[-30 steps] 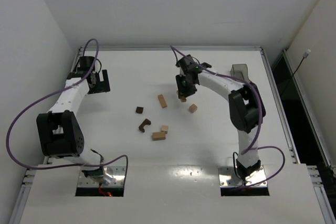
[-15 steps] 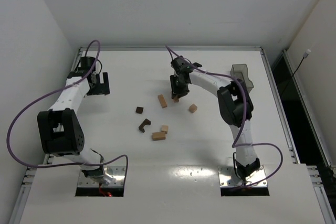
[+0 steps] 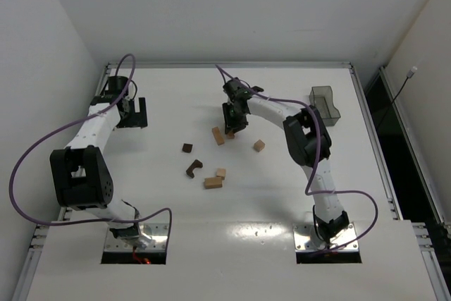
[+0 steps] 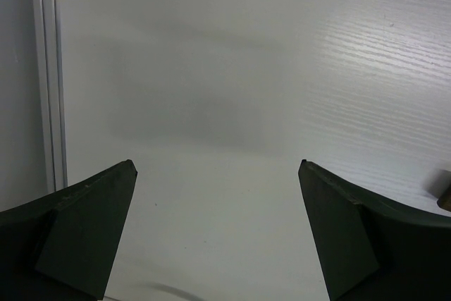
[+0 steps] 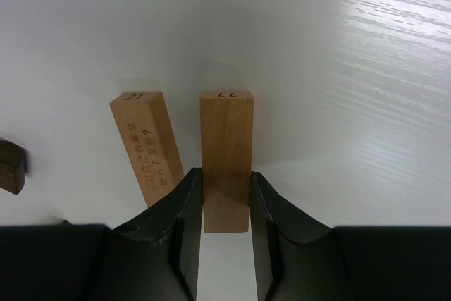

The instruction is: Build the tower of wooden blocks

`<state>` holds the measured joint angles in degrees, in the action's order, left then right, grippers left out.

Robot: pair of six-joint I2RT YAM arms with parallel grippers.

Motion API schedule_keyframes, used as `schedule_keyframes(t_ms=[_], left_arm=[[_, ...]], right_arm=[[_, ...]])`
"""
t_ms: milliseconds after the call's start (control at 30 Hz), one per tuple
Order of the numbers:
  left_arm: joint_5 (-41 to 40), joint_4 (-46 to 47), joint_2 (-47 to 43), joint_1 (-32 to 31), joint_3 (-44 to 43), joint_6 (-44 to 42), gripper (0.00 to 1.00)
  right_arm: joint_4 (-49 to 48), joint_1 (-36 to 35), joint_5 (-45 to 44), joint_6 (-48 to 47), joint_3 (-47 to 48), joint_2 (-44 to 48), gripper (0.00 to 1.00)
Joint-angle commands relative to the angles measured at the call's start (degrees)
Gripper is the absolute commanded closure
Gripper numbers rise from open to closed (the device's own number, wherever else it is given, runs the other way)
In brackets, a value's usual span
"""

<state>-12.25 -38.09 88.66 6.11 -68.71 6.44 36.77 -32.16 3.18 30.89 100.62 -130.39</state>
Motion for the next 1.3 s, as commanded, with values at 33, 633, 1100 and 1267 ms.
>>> schedule_keyframes(t_ms=[33,633,1100,1267], left_arm=[[0.3,0.29,-0.77,0.75,0.24,-0.46,0.0],[9.26,1.0,-6.83,-5.31,1.47,-2.05,0.0],[8.39,0.82,8.61,-29.75,-11.44,13.25,0.55],[8.91,-0.41,19.07,-31.77,-18.9,15.0,1.0]], right_arm=[[-1.09,-0.62,0.6,0.66,2.21,-0.92,1.0],[-1.62,1.74,6.75,-1.88,-0.77,9.43,0.28],[1.54,18.09,-4.93,-12.09,-7.62,32.82,0.24],[1.46,25.73,-4.94,-12.09,-16.84,40.19,0.24]])
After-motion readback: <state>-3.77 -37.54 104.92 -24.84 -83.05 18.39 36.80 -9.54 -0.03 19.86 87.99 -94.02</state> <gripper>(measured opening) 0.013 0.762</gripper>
